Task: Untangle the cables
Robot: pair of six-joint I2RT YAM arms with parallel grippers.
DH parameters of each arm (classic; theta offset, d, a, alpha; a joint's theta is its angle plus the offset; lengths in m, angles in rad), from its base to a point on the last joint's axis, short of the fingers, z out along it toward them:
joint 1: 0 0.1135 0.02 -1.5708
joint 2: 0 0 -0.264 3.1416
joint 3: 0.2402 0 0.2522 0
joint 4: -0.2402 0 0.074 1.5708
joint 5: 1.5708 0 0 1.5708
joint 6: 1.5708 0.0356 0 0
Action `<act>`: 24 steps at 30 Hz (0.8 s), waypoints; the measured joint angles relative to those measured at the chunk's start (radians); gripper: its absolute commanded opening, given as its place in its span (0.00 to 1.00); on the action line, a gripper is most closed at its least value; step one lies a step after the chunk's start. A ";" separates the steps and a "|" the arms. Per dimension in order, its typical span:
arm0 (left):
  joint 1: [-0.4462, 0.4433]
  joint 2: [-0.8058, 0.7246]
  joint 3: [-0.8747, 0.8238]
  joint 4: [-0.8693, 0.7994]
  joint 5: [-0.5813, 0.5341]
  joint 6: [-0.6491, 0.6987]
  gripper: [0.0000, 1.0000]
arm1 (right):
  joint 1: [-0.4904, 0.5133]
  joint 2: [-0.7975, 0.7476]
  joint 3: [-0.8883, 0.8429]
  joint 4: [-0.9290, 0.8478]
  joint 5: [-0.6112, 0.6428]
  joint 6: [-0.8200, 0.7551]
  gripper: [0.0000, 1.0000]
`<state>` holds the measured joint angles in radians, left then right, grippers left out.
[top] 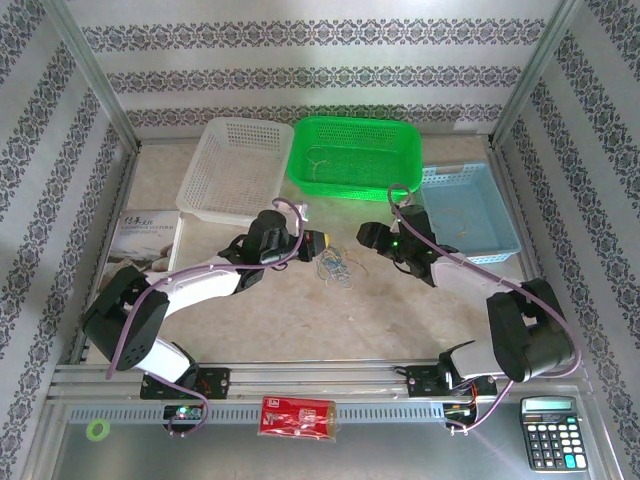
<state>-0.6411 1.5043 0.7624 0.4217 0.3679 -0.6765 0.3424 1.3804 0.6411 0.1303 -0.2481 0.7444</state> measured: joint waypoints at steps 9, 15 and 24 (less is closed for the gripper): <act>0.002 0.000 -0.006 0.065 0.021 -0.055 0.00 | 0.000 -0.084 0.000 -0.023 -0.053 0.022 0.65; 0.002 0.005 -0.006 0.077 0.021 -0.069 0.00 | 0.023 -0.165 -0.024 0.009 -0.072 0.094 0.66; 0.002 0.019 -0.006 0.092 0.021 -0.081 0.00 | 0.123 -0.188 -0.080 0.042 -0.048 0.169 0.66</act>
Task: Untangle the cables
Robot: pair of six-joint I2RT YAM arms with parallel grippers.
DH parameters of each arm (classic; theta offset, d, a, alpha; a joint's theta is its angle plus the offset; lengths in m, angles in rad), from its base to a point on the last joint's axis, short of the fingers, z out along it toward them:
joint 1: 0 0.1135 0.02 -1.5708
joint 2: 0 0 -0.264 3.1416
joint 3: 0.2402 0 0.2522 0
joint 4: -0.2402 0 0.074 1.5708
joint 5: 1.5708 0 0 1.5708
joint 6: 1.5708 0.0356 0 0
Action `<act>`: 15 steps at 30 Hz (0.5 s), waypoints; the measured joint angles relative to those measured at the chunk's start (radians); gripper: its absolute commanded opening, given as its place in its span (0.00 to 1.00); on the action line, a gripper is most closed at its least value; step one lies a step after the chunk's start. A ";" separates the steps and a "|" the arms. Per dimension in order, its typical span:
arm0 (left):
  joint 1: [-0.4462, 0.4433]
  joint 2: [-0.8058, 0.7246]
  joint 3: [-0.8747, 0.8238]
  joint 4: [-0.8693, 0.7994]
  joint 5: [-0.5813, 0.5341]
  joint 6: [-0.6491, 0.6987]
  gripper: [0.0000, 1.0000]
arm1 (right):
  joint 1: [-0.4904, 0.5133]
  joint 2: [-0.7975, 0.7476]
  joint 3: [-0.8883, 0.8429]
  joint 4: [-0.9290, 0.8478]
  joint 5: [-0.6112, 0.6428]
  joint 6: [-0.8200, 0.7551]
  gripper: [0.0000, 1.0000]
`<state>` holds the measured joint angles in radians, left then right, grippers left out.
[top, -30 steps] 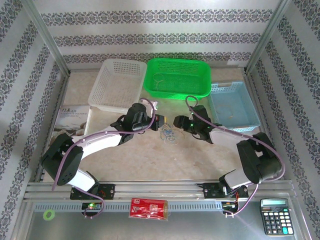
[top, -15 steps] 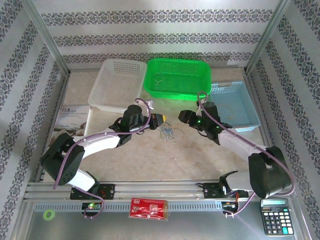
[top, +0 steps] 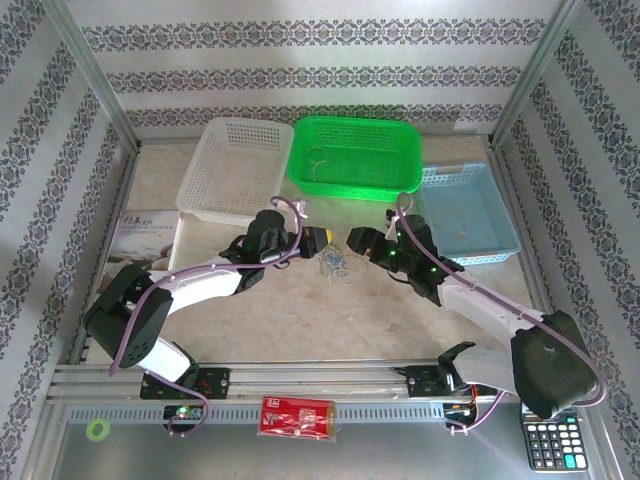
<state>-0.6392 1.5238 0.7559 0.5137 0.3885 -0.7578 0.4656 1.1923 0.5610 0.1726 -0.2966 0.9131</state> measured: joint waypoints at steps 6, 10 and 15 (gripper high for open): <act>0.000 0.000 -0.006 0.006 -0.001 -0.003 0.00 | 0.019 0.026 -0.012 0.031 0.016 0.040 0.58; 0.000 0.000 -0.013 0.010 -0.005 -0.003 0.00 | 0.030 0.038 -0.014 0.065 0.018 0.068 0.49; 0.000 0.000 -0.026 0.013 -0.016 -0.003 0.00 | 0.043 0.076 -0.014 0.107 0.018 0.097 0.30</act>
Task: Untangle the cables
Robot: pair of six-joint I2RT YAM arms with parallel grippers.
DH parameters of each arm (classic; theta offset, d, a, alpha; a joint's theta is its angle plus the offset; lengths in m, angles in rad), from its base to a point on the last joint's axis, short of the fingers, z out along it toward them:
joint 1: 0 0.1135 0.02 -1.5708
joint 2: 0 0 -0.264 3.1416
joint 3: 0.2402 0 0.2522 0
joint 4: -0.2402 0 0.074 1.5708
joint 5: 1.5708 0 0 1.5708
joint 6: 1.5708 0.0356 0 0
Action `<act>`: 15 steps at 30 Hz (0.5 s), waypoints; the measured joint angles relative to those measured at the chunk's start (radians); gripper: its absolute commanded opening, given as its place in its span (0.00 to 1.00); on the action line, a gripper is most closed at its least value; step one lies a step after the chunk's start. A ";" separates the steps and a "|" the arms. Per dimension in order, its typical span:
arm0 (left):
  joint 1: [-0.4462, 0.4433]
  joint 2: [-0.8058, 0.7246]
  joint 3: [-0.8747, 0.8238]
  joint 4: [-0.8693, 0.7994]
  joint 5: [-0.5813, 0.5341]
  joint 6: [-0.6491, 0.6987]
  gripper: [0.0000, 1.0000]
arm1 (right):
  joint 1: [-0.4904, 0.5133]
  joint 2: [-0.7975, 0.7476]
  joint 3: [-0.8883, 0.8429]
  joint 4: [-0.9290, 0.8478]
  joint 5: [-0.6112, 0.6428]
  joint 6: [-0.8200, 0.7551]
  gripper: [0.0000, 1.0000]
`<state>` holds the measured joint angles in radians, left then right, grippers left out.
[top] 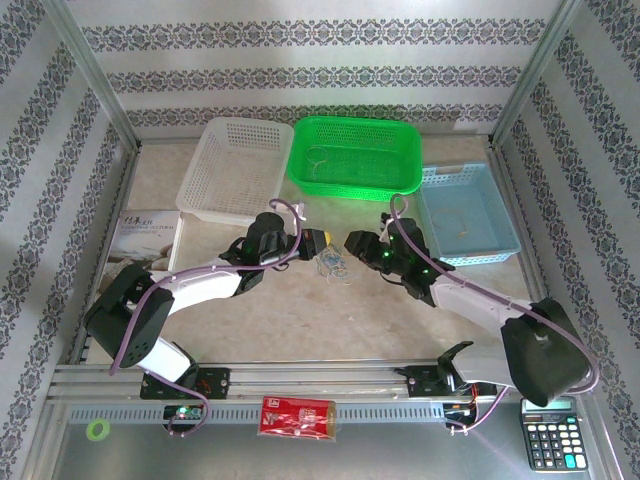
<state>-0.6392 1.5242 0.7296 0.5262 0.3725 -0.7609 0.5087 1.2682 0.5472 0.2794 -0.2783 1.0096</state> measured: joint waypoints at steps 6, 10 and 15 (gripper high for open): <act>0.000 0.000 -0.009 0.010 -0.011 0.000 0.00 | 0.024 0.036 0.003 0.025 -0.003 0.017 0.00; 0.000 0.000 -0.016 0.016 -0.016 0.000 0.00 | 0.024 0.037 0.010 0.027 -0.003 0.016 0.00; 0.001 0.000 -0.022 0.023 -0.018 0.000 0.31 | 0.020 0.030 0.064 -0.015 -0.001 -0.008 0.00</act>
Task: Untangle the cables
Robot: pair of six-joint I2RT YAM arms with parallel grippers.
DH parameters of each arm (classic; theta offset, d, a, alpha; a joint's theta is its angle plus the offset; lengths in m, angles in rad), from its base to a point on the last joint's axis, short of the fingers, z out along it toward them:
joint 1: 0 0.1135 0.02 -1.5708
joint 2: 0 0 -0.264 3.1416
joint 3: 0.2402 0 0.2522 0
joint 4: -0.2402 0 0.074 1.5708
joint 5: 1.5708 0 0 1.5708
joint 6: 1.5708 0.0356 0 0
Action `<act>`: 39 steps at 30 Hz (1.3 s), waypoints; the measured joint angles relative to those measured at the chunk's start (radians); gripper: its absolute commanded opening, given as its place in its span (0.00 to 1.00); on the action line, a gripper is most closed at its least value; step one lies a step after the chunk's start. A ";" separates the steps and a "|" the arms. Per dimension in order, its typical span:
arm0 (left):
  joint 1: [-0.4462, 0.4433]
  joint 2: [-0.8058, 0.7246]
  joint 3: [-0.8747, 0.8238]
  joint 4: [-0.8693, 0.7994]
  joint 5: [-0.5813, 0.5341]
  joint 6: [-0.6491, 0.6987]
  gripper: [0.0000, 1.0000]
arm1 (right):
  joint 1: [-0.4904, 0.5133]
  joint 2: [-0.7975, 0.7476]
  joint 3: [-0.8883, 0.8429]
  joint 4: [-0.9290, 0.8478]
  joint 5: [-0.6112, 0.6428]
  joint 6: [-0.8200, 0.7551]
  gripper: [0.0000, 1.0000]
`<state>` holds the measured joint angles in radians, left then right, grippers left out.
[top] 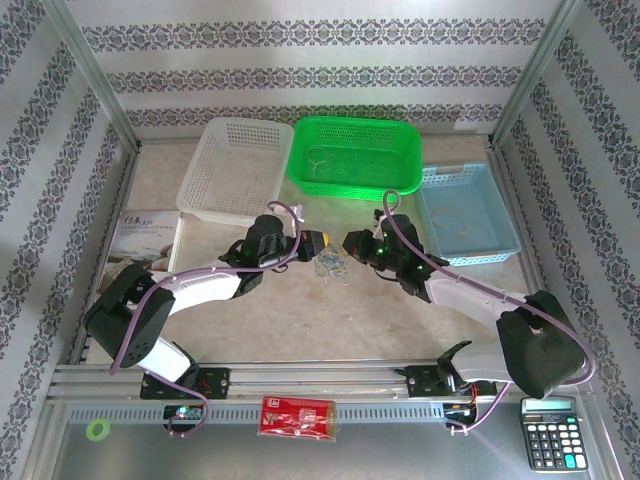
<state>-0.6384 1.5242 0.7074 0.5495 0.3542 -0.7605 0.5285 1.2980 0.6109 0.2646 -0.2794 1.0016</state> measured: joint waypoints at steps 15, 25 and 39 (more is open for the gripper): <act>0.019 -0.137 -0.103 -0.024 -0.049 0.099 0.78 | -0.029 -0.042 0.294 -0.236 -0.014 -0.210 0.00; 0.019 -0.149 -0.035 -0.174 -0.035 0.321 0.79 | -0.026 -0.019 0.387 -0.326 -0.057 -0.303 0.00; 0.009 0.049 0.042 -0.153 0.026 0.376 0.79 | 0.006 -0.011 0.438 -0.365 -0.080 -0.320 0.00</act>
<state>-0.6292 1.5734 0.7498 0.3969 0.3805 -0.3847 0.5350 1.2865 1.0485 -0.1001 -0.3599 0.6811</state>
